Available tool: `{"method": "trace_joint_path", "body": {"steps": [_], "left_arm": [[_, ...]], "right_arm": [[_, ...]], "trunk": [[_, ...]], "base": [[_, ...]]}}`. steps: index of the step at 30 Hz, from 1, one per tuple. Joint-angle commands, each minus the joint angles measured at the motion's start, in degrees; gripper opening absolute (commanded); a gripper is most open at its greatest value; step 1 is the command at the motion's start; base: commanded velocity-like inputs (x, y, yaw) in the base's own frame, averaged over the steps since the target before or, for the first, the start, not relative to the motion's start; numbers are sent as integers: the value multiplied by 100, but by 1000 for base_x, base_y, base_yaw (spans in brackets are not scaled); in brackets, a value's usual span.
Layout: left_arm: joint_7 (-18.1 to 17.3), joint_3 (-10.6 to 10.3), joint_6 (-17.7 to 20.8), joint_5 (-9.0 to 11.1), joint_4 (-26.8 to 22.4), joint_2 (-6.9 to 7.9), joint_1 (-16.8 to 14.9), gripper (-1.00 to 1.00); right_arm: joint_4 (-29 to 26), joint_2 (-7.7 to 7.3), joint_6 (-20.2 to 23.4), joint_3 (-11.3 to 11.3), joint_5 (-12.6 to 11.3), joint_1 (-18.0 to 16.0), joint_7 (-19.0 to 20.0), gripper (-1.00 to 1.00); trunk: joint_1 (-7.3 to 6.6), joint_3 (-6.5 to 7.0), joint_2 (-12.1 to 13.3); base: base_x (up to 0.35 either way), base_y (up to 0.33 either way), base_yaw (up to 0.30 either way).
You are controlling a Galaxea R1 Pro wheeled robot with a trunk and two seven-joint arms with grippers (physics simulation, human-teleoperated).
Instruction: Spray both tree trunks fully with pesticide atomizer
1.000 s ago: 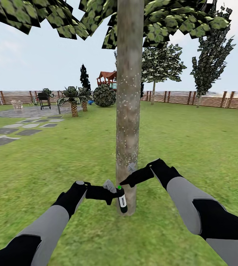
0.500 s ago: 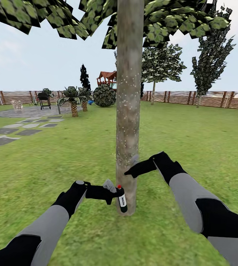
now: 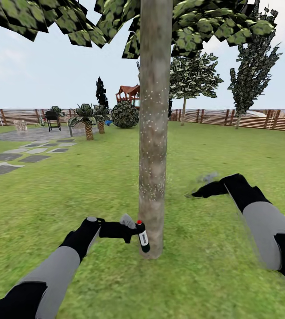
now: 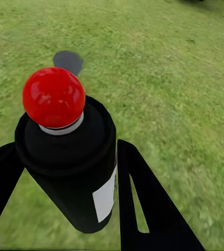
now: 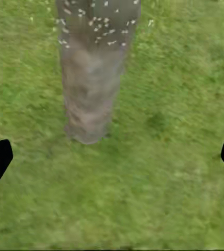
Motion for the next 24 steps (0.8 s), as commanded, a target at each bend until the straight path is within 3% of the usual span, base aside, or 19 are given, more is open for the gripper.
{"method": "trace_joint_path", "body": {"steps": [1, 2, 6, 7, 8, 9, 10, 11, 12, 15, 18, 22, 24], "left_arm": [[18, 12, -5, 4, 80, 62, -1, -100], [29, 20, -17, 5, 195, 146, -1, -100], [186, 57, -340, 6, 629, 452, -1, -100], [635, 132, -414, 25, 839, 606, -1, -100], [1514, 288, -473, 157, 1157, 724, -1, -100], [1952, 337, -491, 252, 1301, 756, -1, -100], [2673, 381, -507, 482, 1508, 783, -1, -100], [3104, 398, -526, 662, 1628, 794, -1, -100], [3728, 415, -667, 1006, 1823, 803, -1, -100], [4934, 427, -1235, 1848, 2316, 800, -1, -100], [5329, 427, -1360, 2035, 2452, 777, 18, -100], [6362, 424, -1405, 2077, 2485, 685, 57, -100], [6463, 424, -1408, 2079, 2490, 677, 59, -100]], "right_arm": [[17, -255, -1, -8, -27, 23, -637, 100], [66, -491, -26, -11, -29, 65, -1138, 100], [505, -1040, -84, -18, -30, 233, -1914, 100], [761, -1179, -93, -16, -30, 350, -2189, 100], [1159, -1285, -262, -18, -41, 582, -2485, 100], [1364, -1309, -490, -20, -48, 714, -2571, 100], [1772, -1330, -939, -27, -117, 931, -2655, 100], [2043, -1336, -1143, -42, -239, 1037, -2687, 100], [2448, -1338, -1386, -67, -621, 1181, -2716, 100], [2880, -1303, -2148, -83, -1885, 1656, -2760, 100], [2950, -1118, -2359, -81, -2182, 1889, -2804, 100], [2965, -647, -2419, -74, -2239, 2061, -3128, 100], [2966, -557, -2424, -70, -2243, 2125, -3165, 100]], "trunk": [[0, 0, 0], [0, 0, 0], [0, 0, 0], [0, 0, 0], [0, 0, 0], [0, 0, 0], [0, 0, 0], [0, 0, 0], [0, 0, 0], [0, 0, 0], [0, 0, 0], [0, 0, 0], [0, 0, 0]], "base": [[0, 0, 0], [0, 0, 0], [0, 0, 0], [0, 0, 0], [0, 0, 0], [0, 0, 0], [0, 0, 0], [0, 0, 0], [0, 0, 0], [0, 0, 0], [0, 0, 0], [0, 0, 0], [0, 0, 0]]}}
